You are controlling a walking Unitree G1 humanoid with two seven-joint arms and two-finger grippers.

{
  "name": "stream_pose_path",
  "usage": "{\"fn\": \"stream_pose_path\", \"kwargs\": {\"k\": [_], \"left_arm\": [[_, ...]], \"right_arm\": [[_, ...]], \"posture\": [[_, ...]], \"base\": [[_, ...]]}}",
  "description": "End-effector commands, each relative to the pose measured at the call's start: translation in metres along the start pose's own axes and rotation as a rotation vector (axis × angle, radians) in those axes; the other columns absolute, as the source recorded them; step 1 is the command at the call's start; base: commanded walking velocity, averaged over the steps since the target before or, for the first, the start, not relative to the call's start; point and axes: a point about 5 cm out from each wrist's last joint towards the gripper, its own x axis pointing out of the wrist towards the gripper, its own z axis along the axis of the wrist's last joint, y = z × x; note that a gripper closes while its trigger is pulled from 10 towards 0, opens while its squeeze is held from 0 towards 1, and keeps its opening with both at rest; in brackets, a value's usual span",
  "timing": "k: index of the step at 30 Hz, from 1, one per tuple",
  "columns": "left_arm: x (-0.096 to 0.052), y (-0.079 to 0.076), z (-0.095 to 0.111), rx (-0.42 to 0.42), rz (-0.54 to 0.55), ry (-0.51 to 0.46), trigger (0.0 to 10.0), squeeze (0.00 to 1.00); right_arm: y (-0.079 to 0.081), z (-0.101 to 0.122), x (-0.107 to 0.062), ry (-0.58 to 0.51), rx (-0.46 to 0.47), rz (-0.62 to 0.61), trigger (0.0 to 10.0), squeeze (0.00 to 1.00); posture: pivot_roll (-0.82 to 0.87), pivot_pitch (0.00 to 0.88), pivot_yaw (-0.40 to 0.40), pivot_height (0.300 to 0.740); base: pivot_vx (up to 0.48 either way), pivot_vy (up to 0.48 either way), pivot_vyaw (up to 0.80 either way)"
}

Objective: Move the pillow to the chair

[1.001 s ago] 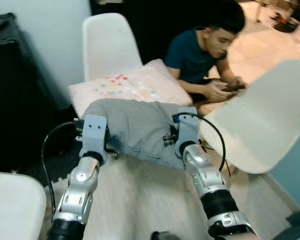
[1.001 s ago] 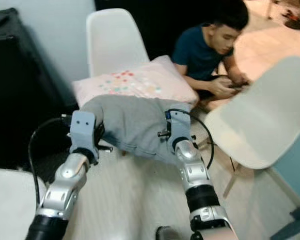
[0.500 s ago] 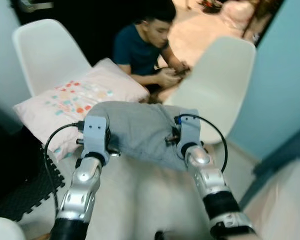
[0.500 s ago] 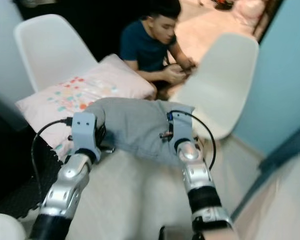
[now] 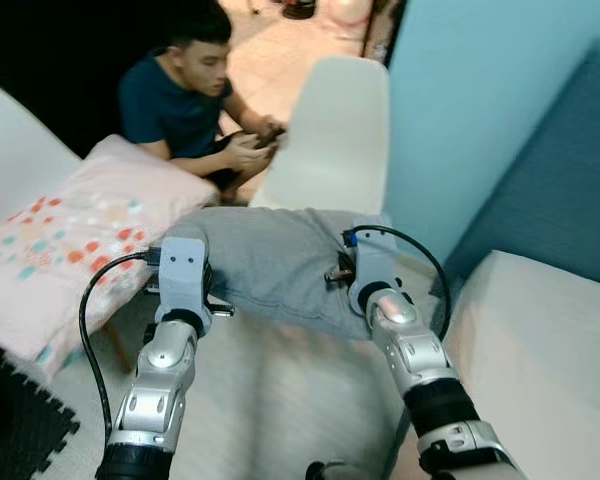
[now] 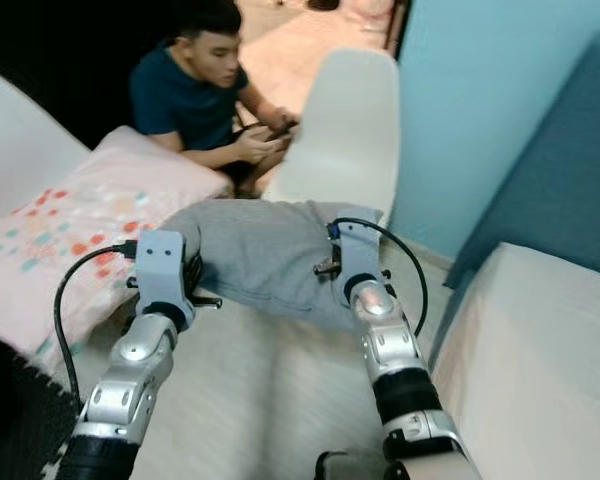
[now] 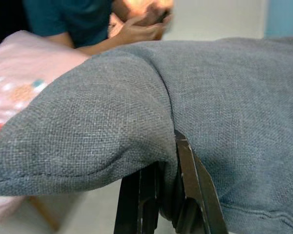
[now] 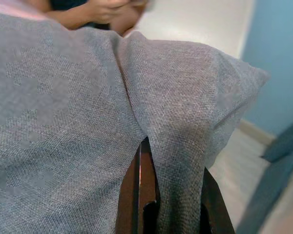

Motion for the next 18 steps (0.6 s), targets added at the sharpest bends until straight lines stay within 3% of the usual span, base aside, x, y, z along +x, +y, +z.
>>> {"fn": "stream_pose_path", "kwargs": {"k": [1, 18], "left_arm": [[-0.0003, -0.0039, 0.0063, 0.009, -0.03, -0.033, 10.0, 0.0], [-0.0008, -0.0032, 0.0117, -0.027, -0.041, -0.055, 10.0, 0.0]], "right_arm": [[0.0091, 0.0122, 0.0, -0.078, 0.01, 0.041, 10.0, 0.0], [0.0103, 0.0139, 0.0006, -0.089, -0.006, 0.045, 10.0, 0.0]], "posture": [[-0.01, 0.081, -0.035, 0.74], [-0.01, 0.083, -0.035, 0.74]], "base": [[0.0, 0.0, 0.0], [0.334, 0.0, 0.0]]}}
